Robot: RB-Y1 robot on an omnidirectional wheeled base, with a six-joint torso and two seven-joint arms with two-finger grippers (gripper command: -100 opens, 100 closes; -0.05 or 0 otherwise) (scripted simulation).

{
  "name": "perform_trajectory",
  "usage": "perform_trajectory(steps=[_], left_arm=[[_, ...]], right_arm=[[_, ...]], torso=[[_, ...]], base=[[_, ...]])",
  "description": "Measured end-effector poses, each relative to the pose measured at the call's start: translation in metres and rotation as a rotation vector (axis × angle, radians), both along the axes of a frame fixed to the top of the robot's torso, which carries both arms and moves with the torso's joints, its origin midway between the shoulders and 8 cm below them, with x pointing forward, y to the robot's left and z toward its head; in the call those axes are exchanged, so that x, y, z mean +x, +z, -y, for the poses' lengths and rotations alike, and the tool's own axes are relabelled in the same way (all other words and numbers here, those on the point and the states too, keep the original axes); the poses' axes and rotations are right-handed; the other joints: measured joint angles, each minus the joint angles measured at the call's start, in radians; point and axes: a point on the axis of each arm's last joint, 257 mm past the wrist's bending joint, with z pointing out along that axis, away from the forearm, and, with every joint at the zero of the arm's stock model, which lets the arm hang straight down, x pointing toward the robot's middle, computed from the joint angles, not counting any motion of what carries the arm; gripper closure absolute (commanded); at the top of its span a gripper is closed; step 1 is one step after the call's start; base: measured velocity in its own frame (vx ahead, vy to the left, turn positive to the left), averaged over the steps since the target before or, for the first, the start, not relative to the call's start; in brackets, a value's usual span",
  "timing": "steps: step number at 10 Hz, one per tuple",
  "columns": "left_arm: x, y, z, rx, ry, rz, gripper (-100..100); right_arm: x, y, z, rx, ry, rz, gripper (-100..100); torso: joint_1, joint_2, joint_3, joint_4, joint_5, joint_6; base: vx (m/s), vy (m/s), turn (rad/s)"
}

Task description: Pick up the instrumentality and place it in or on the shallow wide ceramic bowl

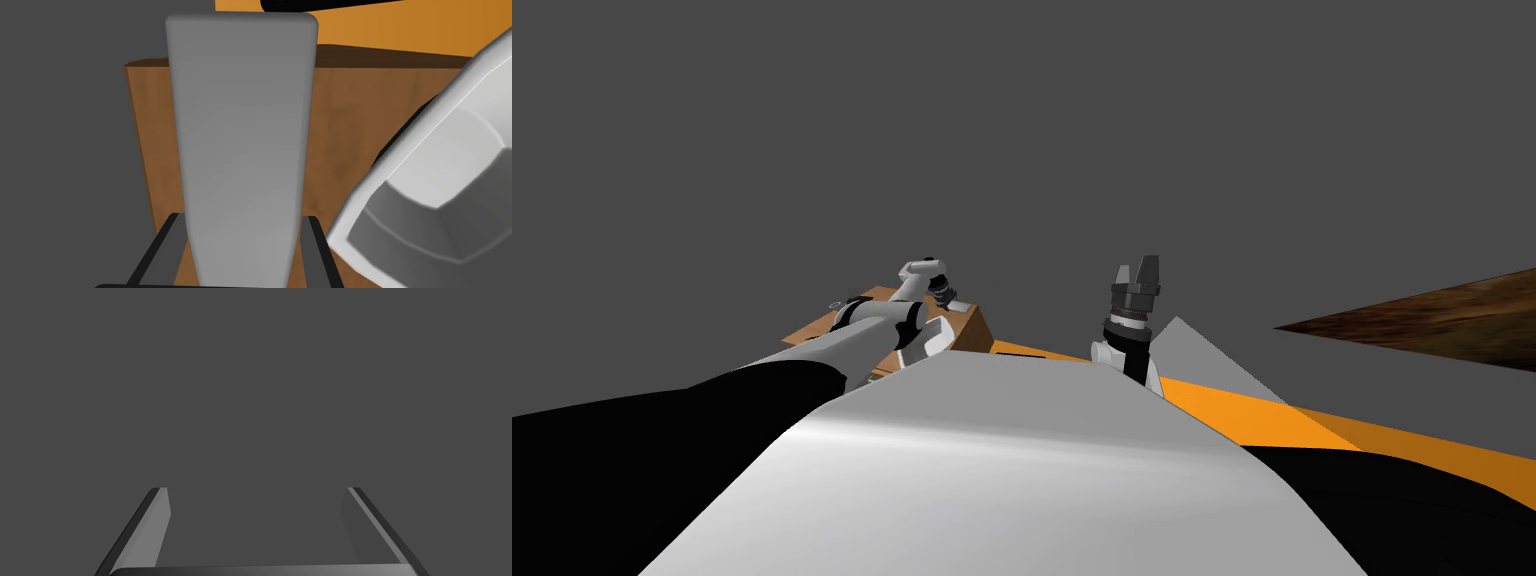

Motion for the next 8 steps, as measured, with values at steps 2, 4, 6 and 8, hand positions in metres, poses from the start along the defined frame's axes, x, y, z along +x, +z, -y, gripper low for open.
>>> perform_trajectory(steps=[2, 4, 6, 8], left_arm=[[-0.008, 0.003, 0.002, -0.013, -0.007, -0.038, 100], [-0.014, 0.008, 0.004, -0.022, -0.013, -0.064, 100], [-0.017, 0.016, 0.006, -0.031, -0.019, -0.082, 100], [-0.013, 0.028, 0.005, -0.034, -0.028, -0.071, 100]], right_arm=[[0.000, 0.000, 0.000, 0.000, 0.000, 0.000, 0], [0.000, 0.000, 0.000, 0.000, 0.000, 0.000, 0], [0.000, 0.000, 0.000, 0.000, 0.000, 0.000, 0], [0.000, 0.000, 0.000, 0.000, 0.000, 0.000, 0]], torso=[[0.001, 0.000, 0.000, 0.000, 0.000, 0.000], [0.001, 0.001, 0.001, 0.001, 0.000, -0.001], [0.003, 0.004, 0.003, 0.002, 0.000, -0.002], [0.006, 0.013, 0.008, 0.005, 0.000, -0.004]], base=[[-0.013, -0.057, 0.028], [-0.033, -0.050, 0.053], [-0.094, -0.021, 0.094], [-0.199, 0.026, 0.086]])
